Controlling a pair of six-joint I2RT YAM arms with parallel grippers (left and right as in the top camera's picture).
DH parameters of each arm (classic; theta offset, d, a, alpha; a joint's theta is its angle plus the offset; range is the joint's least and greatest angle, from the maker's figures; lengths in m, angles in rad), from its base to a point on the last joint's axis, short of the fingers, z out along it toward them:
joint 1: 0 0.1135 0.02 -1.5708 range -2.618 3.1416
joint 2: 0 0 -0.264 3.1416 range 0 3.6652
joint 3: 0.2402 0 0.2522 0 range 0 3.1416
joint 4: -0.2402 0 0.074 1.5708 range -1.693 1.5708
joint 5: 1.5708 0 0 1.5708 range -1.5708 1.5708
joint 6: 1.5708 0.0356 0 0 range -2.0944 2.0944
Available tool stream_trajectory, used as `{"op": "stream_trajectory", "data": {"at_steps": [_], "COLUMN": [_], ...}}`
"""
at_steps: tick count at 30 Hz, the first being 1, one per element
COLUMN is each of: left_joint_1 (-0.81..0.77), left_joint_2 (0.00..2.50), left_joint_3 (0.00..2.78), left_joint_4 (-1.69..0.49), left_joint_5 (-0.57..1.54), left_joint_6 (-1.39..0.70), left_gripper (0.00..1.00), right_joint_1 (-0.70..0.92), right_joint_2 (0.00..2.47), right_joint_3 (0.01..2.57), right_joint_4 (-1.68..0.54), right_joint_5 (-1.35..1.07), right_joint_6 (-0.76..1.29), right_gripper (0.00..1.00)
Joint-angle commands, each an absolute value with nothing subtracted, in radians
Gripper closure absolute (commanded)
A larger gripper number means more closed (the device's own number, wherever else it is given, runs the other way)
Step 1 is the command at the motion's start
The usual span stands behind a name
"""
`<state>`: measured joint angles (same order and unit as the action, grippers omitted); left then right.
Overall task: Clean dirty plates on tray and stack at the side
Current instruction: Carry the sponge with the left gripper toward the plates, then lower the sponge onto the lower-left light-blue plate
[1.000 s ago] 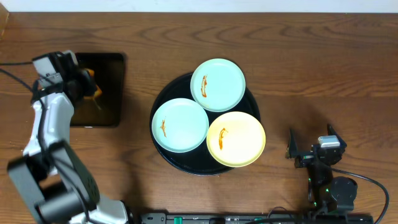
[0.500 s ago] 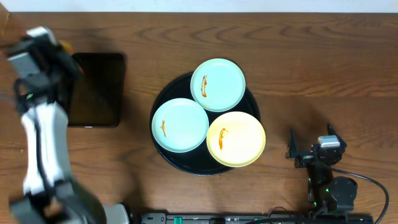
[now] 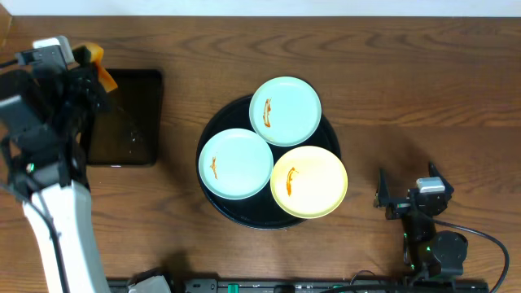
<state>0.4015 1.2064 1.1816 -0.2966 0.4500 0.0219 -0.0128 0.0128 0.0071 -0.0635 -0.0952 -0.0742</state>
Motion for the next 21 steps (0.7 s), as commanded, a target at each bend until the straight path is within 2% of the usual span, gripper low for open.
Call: {"op": "stream_trajectory", "data": {"at_steps": [1,5,9,15,21], "left_joint_1": [0.365,0.274,0.152,-0.06,-0.161], "left_joint_2": [1.201,1.243,1.316,1.459,1.582], "left_joint_3": [1.18,1.18,1.18,1.18,1.18], "left_joint_4": [-0.43,-0.653,-0.767,-0.776,-0.785], "left_joint_5": [0.517,0.516,0.516,0.427,0.348], "left_joint_6": [-0.071,-0.108,-0.208,-0.235,-0.282], "left_gripper": [0.92,0.92,0.92,0.92,0.92], "right_joint_1": [-0.021,-0.021,-0.021,-0.021,-0.021], "right_joint_2": [0.009,0.009,0.009,0.009,0.009], "right_joint_3": [0.006,0.006,0.006,0.006,0.006], "right_joint_4": [-0.068,-0.068,-0.068,-0.068,-0.068], "right_joint_5": [-0.09,-0.09,-0.09,-0.09,-0.09], "right_joint_6": [-0.084,-0.084,-0.084,-0.084,-0.084], "right_gripper": [0.01,0.01,0.01,0.01,0.01]}}
